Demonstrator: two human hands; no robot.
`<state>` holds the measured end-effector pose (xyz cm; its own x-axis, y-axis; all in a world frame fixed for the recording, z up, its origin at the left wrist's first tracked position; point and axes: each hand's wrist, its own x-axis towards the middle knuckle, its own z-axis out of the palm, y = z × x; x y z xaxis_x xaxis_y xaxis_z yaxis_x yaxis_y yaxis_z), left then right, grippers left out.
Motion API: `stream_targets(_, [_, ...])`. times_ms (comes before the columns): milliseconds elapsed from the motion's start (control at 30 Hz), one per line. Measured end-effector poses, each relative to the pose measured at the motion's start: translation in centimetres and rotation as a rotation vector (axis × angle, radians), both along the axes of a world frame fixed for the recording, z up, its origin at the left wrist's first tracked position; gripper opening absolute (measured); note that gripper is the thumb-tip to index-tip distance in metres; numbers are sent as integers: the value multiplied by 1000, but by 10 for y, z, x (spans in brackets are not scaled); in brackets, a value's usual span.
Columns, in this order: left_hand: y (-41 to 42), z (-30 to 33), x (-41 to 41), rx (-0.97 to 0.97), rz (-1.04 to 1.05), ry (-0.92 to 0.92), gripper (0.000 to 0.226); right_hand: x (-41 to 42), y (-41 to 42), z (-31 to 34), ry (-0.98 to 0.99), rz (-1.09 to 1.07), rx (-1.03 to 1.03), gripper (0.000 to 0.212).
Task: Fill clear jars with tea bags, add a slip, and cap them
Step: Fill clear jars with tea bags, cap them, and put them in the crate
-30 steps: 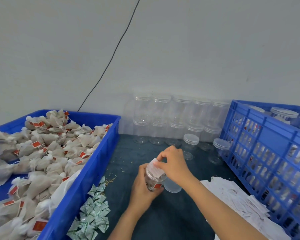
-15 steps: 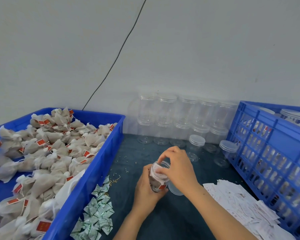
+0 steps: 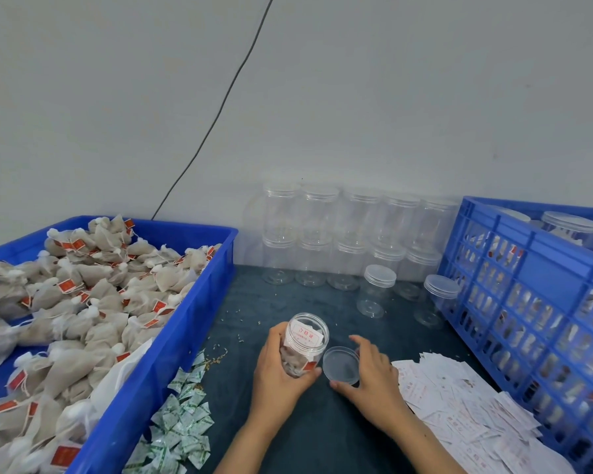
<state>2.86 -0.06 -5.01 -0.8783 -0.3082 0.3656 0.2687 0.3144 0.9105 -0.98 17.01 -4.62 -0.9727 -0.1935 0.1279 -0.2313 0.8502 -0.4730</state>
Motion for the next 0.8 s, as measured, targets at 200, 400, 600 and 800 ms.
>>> stream_targets(200, [0, 0, -1, -26, 26, 42, 72, 2, 1, 24, 152, 136, -89, 80])
stream_targets(400, [-1, 2, 0, -137, 50, 71, 72, 5, 6, 70, 174, 349, -89, 86])
stream_targets(600, [0, 4, 2, -208, -24, 64, 72, 3, -2, 72, 34, 427, -334, 80])
stream_targets(800, [-2, 1, 1, -201, -58, 53, 74, 2, -6, 68, 63, 500, -334, 58])
